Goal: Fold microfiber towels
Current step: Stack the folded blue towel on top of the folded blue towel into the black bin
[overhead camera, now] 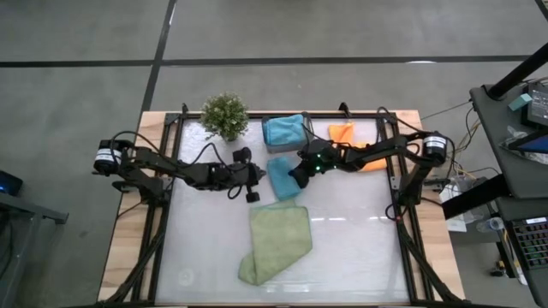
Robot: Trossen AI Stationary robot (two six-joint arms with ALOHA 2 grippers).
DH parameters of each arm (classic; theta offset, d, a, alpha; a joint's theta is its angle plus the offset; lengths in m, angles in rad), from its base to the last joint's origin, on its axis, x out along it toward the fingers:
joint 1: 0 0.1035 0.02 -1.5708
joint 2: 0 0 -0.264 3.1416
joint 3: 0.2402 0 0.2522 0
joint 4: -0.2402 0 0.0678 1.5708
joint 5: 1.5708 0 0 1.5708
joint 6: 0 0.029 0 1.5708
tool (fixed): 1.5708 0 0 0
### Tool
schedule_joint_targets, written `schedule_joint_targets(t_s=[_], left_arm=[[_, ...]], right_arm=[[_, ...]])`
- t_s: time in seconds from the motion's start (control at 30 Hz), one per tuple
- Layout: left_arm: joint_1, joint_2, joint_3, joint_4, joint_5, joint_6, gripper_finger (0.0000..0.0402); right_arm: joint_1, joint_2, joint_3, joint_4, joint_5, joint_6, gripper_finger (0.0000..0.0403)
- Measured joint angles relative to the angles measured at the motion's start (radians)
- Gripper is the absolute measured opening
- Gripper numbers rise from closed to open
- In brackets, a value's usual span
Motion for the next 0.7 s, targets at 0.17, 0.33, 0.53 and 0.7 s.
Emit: schedule_joint_targets(t_s=[0.17, 0.33, 0.53, 0.7], left_arm=[[0.001, -0.029, -0.001, -0.001, -0.216, 0.080, 0.0006], [0.004, -0.108, -0.001, 0.003, -0.323, 0.207, 0.0006], [0.010, -0.259, -0.001, 0.009, -0.325, 0.319, 0.0006], [0.010, -0.381, -0.005, 0.010, -0.323, 0.373, 0.0006]], right_arm=[[-0.007, -0.053, 0.127, -0.306, -0.003, -0.151, 0.0012], [-0.043, -0.048, 0.344, -0.662, -0.007, -0.370, 0.0012], [-0.124, -0.039, 0.616, -0.996, -0.045, -0.651, 0.0012], [-0.195, -0.038, 0.805, -1.127, -0.144, -0.799, 0.0012]])
